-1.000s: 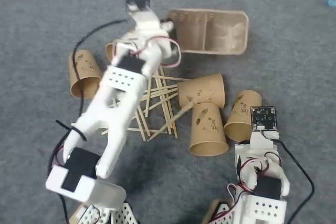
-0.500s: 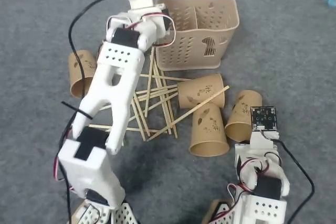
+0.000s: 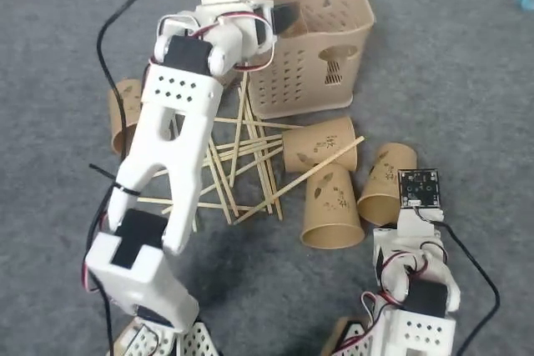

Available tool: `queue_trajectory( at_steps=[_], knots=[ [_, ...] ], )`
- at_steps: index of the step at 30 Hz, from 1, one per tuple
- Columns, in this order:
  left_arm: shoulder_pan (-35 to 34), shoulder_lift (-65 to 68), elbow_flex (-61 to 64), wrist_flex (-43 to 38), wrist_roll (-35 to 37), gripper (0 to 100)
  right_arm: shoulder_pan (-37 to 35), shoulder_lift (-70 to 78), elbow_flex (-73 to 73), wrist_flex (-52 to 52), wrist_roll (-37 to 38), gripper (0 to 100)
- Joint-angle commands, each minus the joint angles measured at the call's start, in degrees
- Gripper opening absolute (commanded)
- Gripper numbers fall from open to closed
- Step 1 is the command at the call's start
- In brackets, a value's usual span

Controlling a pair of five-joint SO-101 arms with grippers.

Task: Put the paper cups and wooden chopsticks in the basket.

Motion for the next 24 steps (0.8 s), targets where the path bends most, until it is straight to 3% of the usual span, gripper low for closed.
queue_trajectory(
  at_steps=[1, 11, 21, 24],
  knots=[
    [-0.35, -5.89, -2.51, 3.96, -0.53, 29, 0.40, -0.66, -0.18, -1.27, 0.97, 0.9],
    [-5.27, -5.98, -2.42, 7.38, -0.26, 29, 0.31, -0.66, -0.18, -1.27, 0.97, 0.9],
    [-1.14, 6.33, -2.59, 2.64, -0.18, 29, 0.31, -0.66, -0.18, -1.27, 0.97, 0.9],
    [-0.44, 8.88, -2.59, 0.79, 2.02, 24, 0.31, -0.66, -0.18, -1.27, 0.97, 0.9]
  ],
)
